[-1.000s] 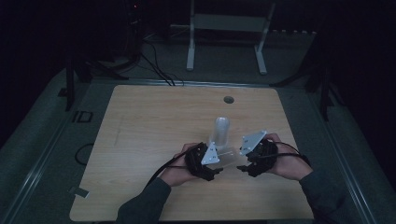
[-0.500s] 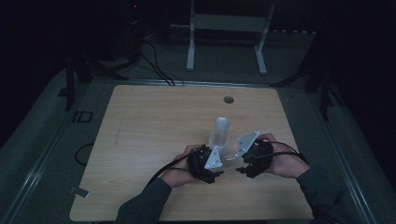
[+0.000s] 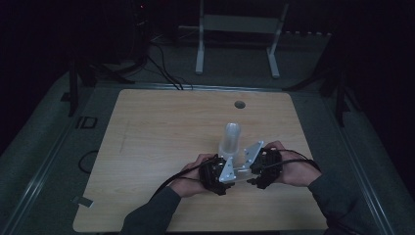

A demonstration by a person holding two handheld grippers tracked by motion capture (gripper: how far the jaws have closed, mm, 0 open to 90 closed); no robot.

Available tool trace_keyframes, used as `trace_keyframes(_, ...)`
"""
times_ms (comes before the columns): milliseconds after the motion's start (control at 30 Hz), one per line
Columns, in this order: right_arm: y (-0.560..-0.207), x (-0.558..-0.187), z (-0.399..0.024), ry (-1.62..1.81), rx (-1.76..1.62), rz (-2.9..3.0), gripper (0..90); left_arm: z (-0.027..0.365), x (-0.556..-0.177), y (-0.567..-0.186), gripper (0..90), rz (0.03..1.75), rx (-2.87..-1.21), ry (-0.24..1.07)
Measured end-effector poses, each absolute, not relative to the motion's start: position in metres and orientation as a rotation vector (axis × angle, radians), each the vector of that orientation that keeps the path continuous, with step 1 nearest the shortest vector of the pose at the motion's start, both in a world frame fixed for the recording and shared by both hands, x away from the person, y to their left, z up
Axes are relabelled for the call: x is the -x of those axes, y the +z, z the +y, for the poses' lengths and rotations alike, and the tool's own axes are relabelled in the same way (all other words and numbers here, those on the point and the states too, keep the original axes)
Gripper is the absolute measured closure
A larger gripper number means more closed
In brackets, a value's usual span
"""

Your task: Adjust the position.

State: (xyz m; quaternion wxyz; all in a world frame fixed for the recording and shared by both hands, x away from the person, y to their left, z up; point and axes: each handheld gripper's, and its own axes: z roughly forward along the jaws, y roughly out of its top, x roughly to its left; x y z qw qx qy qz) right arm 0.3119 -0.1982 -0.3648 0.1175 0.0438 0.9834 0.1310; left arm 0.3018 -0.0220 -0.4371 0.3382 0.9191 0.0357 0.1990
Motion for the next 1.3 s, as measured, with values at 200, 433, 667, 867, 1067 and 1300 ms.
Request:
trace_keyframes(200, -0.369, -0.312, -0.194, 0.353, -0.111, 2.893, 33.4, -0.024, -0.299, -0.436, 30.4, 0.065, -2.398, 0.526)
trace_keyframes(433, -0.374, -0.312, -0.19, 0.341, -0.102, 2.904, 32.9, -0.025, -0.298, -0.437, 30.3, 0.047, -2.401, 0.519)
trace_keyframes(667, -0.377, -0.312, -0.189, 0.327, -0.106, 2.917, 33.9, -0.025, -0.296, -0.436, 30.3, 0.032, -2.378, 0.505)
trace_keyframes(867, -0.38, -0.311, -0.188, 0.325, -0.101, 2.927, 37.9, -0.026, -0.294, -0.436, 30.2, 0.024, -2.366, 0.506)
trace_keyframes(1067, -0.38, -0.31, -0.189, 0.328, -0.104, 2.924, 40.5, -0.026, -0.294, -0.436, 28.9, 0.029, -2.367, 0.497)
trace_keyframes(1300, -0.38, -0.309, -0.19, 0.335, -0.108, 2.919, 41.3, -0.026, -0.294, -0.436, 26.9, 0.048, -2.359, 0.486)
